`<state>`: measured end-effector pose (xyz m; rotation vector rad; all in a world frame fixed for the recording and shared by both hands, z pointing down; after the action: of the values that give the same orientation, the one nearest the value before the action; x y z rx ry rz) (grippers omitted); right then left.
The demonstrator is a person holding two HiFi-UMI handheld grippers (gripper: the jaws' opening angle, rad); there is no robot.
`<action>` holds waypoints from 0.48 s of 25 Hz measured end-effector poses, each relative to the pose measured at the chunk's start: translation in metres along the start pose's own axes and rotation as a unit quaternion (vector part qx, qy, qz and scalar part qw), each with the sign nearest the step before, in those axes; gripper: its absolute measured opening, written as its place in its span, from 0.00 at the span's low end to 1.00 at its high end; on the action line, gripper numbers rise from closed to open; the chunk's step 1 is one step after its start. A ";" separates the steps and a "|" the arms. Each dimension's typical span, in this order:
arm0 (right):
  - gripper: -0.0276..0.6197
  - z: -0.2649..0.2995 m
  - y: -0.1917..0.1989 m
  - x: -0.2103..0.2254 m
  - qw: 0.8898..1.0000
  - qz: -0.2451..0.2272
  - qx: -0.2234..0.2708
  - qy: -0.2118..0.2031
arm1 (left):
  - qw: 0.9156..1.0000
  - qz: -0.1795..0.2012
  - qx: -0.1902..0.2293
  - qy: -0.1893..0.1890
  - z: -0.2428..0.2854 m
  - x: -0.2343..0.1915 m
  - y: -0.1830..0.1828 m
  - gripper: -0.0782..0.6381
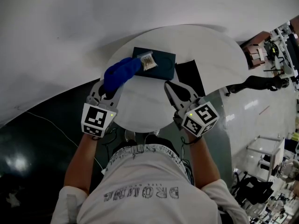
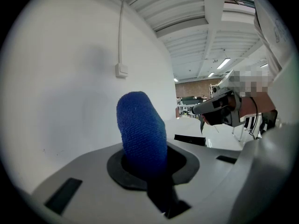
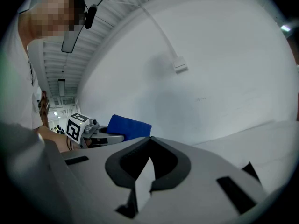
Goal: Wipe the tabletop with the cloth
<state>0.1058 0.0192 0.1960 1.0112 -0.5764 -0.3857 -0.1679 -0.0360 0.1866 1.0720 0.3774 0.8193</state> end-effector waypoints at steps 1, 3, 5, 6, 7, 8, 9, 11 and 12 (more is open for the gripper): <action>0.05 0.000 0.000 0.001 1.000 0.001 -0.001 0.001 | 1.000 0.000 -0.001 0.001 0.001 0.000 0.000 0.21; 0.05 0.000 0.000 0.002 1.000 0.001 -0.004 0.002 | 1.000 0.001 -0.002 0.002 0.003 0.001 0.001 0.21; 0.05 0.000 0.001 0.003 1.000 0.001 -0.004 0.001 | 1.000 0.002 -0.003 0.002 0.005 0.001 0.001 0.21; 0.05 0.000 0.002 0.004 1.000 0.000 -0.004 0.000 | 1.000 0.001 -0.003 0.002 0.005 0.001 0.001 0.21; 0.05 0.000 0.002 0.004 1.000 0.001 -0.003 0.000 | 1.000 0.000 -0.003 0.002 0.006 0.002 0.001 0.21; 0.05 0.000 0.003 0.005 1.000 0.001 -0.004 -0.001 | 1.000 -0.001 -0.004 0.003 0.006 0.002 0.001 0.21; 0.05 0.000 0.003 0.005 1.000 0.002 -0.004 -0.001 | 1.000 -0.002 -0.004 0.003 0.007 0.003 0.002 0.21; 0.05 -0.001 0.003 0.005 1.000 0.002 -0.006 -0.001 | 1.000 -0.004 -0.005 0.003 0.007 0.004 0.003 0.21; 0.05 -0.001 0.003 0.005 1.000 0.003 -0.007 -0.001 | 1.000 -0.005 -0.006 0.003 0.008 0.004 0.003 0.21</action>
<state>0.1103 0.0186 0.1995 0.9960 -0.5777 -0.3847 -0.1618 -0.0370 0.1932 1.0561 0.3811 0.8153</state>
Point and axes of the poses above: the fingertips, and each gripper's own axes: z forward along the fingers, x to its right, y out of its underside, the point moved 10 cm from there along -z, backward along the fingers, and after that the axes turned 12 degrees about -x, right-handed, at the moved point
